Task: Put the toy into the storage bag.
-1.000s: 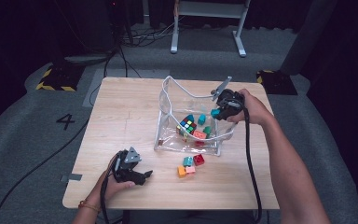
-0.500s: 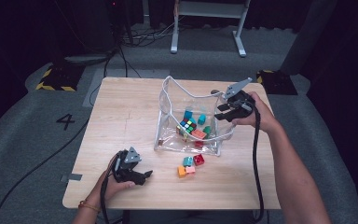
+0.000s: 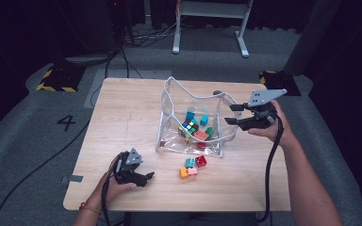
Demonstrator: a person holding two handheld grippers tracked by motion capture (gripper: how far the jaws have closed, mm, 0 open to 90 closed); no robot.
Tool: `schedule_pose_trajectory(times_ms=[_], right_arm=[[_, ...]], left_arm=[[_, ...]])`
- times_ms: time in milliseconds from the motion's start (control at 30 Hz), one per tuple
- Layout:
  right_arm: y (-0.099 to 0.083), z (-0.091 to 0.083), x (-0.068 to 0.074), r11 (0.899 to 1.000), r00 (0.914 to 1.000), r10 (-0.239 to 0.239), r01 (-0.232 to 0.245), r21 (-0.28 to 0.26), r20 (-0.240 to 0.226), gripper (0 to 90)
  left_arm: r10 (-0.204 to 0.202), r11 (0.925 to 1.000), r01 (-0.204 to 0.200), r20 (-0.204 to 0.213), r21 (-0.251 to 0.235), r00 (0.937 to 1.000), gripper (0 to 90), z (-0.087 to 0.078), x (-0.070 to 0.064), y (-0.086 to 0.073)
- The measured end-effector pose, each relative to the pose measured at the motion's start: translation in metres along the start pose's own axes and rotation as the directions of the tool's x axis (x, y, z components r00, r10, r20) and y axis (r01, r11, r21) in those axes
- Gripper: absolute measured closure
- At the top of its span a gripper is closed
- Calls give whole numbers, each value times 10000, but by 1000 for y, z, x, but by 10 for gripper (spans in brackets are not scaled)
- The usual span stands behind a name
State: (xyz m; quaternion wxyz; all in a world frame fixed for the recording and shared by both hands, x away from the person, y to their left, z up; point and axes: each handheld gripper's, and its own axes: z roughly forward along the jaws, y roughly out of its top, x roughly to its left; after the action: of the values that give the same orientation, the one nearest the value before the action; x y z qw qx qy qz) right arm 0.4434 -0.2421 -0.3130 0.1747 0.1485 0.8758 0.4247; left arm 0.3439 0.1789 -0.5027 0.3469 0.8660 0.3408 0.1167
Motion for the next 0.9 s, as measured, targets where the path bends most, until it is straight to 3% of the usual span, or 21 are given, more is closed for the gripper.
schedule_pose_trajectory(times_ms=[67, 100, 267, 300, 400, 500, 633, 733, 767, 900], right_arm=[[-2, -6, 3, 9998, 9999, 114, -112, -191, 113, 423], [-4, -14, 6, 9991, 9993, 209, -198, -374, 297, 366], [-14, -27, 15, 9969, 9970, 431, -386, -684, 649, 363], [-20, -34, 19, 9953, 9958, 621, -567, -790, 676, 352], [-26, -38, 22, 9955, 9953, 559, -495, -808, 785, 328], [-43, -45, 32, 9907, 9909, 953, -851, -1066, 945, 296], [-58, -48, 40, 9874, 9902, 1129, -1025, -1209, 818, 290], [-71, -46, 50, 9882, 9882, 1179, -1070, -1096, 981, 291], [-77, -43, 53, 9886, 9901, 1144, -1053, -1080, 818, 330], [-88, -36, 61, 9892, 9909, 1185, -1122, -941, 642, 338]], left_arm=[[20, 10000, -20, -24, -4, 10000, 144, 0, 0, 0], [33, 10000, -33, -8, 16, 10000, 143, 0, 0, 0], [51, 10000, -51, -17, 24, 10000, 144, 0, 0, 0], [40, 10000, -40, -25, 12, 10000, 144, 0, 0, 0], [46, 10000, -46, -24, 20, 10000, 143, 0, 0, 0], [14, 10000, -14, -33, 9, 10000, 144, 0, 0, 0], [-15, 10000, 15, -18, 12, 10000, 144, 0, 0, 0], [-4, 10000, 4, -23, 15, 10000, 144, 0, 0, 0], [-17, 10000, 17, -19, 11, 10000, 144, 0, 0, 0], [-14, 10000, 14, -20, 12, 10000, 144, 0, 0, 0]])
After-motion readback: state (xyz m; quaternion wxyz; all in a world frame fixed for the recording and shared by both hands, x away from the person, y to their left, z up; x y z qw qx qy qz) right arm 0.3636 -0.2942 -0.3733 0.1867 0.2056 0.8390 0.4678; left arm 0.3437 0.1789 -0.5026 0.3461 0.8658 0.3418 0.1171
